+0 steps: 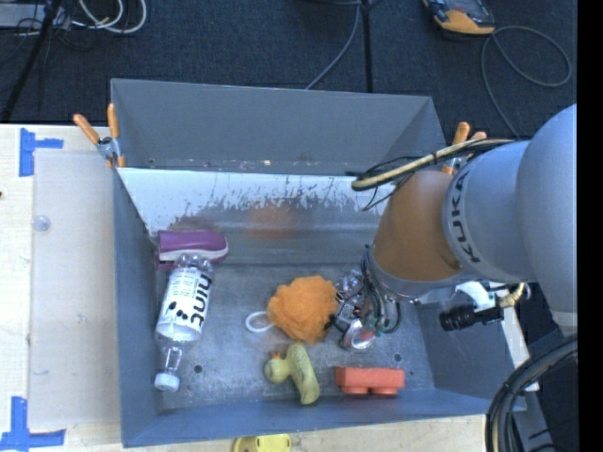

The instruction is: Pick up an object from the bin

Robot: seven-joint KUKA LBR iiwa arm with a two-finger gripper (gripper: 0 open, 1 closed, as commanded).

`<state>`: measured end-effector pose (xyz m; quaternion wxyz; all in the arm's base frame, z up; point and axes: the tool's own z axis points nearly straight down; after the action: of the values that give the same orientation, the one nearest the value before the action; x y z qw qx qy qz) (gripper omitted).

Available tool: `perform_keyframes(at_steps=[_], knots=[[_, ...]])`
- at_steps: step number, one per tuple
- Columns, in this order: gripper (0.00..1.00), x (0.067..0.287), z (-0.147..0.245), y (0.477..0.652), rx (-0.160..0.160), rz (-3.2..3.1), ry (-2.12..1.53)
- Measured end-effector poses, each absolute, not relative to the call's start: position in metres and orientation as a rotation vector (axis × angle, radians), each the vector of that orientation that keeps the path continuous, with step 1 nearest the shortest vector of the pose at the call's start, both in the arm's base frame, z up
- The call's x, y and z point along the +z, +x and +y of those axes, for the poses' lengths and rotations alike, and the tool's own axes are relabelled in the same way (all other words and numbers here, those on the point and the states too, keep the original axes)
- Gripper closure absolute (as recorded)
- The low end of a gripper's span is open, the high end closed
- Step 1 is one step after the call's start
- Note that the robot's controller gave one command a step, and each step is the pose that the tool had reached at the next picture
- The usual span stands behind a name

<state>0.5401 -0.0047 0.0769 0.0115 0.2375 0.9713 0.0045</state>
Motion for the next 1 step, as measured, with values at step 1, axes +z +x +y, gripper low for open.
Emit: perform_keyframes(at_steps=[1], knots=[[1.00, 0.1133, 0.0097, 0.5374, 0.007, 3.029, 0.798]])
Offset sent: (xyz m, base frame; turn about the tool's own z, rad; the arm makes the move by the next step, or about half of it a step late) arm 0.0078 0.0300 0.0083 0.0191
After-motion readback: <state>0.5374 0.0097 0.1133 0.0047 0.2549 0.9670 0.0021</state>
